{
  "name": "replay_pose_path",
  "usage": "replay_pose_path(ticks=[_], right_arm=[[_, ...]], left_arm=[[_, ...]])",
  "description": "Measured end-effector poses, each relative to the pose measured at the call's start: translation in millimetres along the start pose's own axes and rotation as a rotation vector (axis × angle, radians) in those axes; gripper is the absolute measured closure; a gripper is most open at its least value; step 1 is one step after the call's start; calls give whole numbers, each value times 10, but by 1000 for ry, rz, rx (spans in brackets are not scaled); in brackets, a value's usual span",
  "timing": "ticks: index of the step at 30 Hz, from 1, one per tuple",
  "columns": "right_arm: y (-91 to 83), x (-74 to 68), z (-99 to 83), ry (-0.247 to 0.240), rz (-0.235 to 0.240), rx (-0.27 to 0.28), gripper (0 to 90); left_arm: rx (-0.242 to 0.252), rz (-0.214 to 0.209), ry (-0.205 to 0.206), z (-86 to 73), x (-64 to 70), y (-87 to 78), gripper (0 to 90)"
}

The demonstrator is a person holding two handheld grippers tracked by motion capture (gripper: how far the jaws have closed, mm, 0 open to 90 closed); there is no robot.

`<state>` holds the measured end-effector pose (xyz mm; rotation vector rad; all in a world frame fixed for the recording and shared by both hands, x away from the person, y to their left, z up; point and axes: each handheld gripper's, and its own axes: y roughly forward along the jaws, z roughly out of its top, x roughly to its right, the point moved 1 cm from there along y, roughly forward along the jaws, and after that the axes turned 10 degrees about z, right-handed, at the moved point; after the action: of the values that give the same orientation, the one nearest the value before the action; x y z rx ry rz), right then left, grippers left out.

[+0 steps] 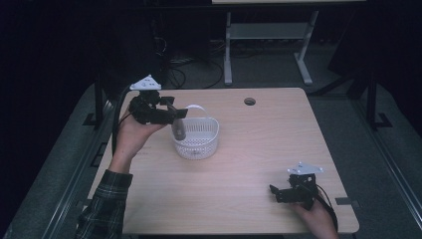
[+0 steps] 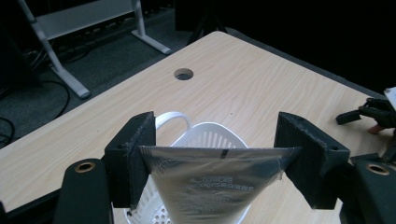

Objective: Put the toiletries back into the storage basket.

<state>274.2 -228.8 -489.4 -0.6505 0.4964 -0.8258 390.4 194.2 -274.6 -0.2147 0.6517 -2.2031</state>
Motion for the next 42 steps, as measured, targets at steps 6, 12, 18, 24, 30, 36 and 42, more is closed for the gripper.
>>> replay_pose_path(ticks=[6, 12, 18, 24, 30, 36, 42], right_arm=[[0, 0, 0, 0, 0, 0, 11], [0, 0, 0, 0, 0, 0, 11], [0, 0, 0, 0, 0, 0, 11], [1, 0, 0, 1, 0, 0, 11], [0, 0, 0, 0, 0, 0, 11], [1, 1, 0, 0, -1, 0, 11], [3, 6, 3, -2, 0, 0, 11]], left_arm=[[-19, 20, 9, -20, 5, 89, 294], [-36, 21, 14, -39, 14, 180, 294], [-56, 27, 21, -60, 37, 257, 294], [-78, 33, 31, -90, 60, 331, 293], [-74, 42, 30, -135, 73, 388, 294], [-101, 47, 3, -276, 32, 470, 294], [-120, 56, -18, -402, -28, 525, 294]])
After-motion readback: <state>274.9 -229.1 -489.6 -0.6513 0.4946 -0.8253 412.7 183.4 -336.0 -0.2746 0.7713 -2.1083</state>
